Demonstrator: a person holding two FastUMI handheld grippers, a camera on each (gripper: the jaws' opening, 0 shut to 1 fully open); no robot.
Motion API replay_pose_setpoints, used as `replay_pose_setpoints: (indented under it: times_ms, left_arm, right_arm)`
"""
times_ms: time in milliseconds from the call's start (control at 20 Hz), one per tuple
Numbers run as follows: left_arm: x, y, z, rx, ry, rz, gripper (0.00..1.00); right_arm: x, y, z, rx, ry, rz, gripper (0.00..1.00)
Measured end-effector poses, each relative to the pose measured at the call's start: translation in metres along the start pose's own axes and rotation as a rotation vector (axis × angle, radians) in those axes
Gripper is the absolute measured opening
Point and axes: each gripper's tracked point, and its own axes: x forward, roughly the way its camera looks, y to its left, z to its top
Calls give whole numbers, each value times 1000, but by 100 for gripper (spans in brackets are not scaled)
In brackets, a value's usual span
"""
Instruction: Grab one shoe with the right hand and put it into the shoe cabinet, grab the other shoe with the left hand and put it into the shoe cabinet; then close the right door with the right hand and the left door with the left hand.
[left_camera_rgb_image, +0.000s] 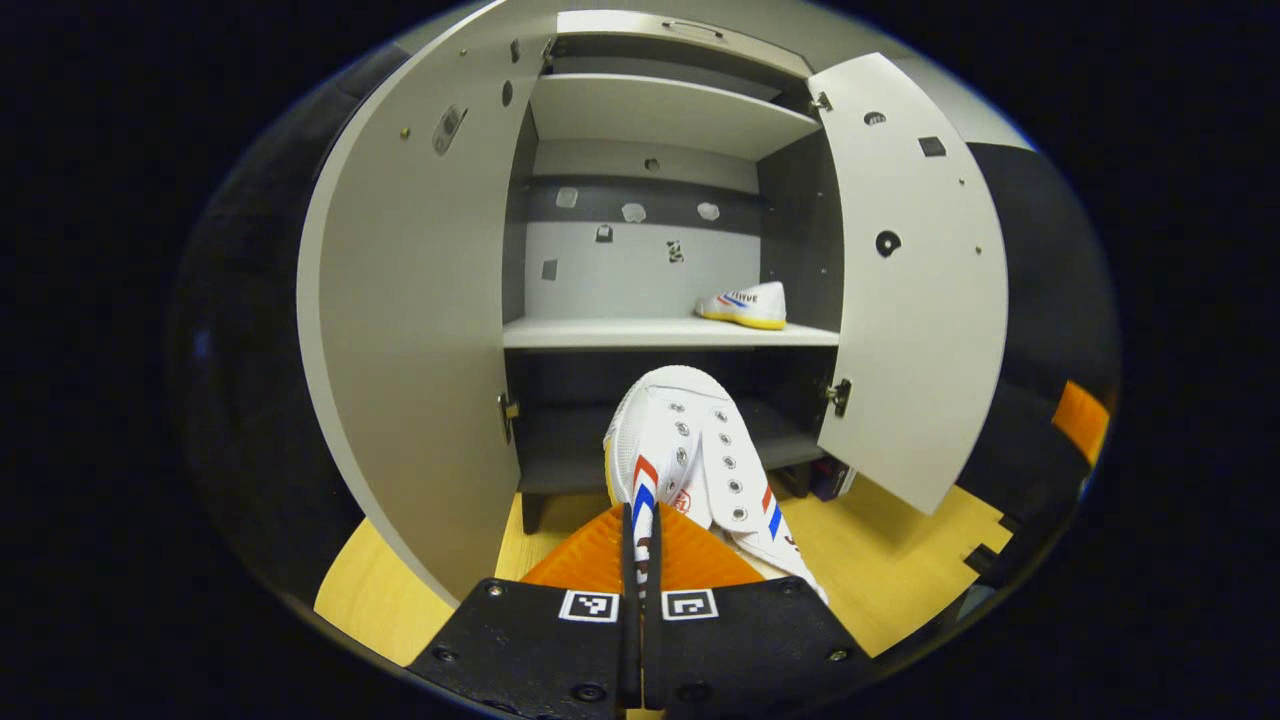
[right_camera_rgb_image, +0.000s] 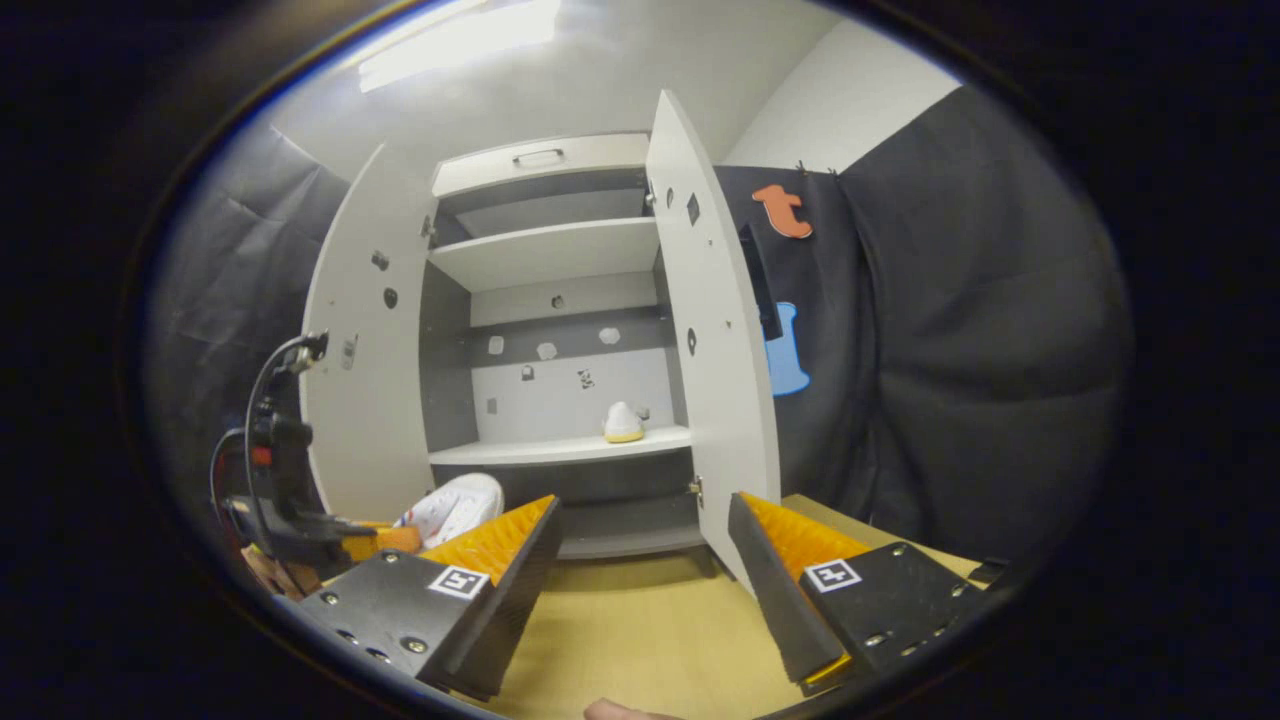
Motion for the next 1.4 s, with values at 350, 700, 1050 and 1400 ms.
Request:
replay_pose_setpoints:
  times_ms: [350,700,1050,1400]
  left_arm:
    - [16,7,104,25,-45,19,2]
    - [36,3,169,-50,9,4,2]
    - [140,23,211,-80,-11,99,3]
    - [232,38,187,-199,79,112,2]
  right_arm:
    - [-10,-8,-5,26,-8,36,99]
    - [-33,-24,3,42,-48,38,98]
    - [-56,-28,11,56,-66,48,99]
    - [-57,-43,13,27,-63,-8,99]
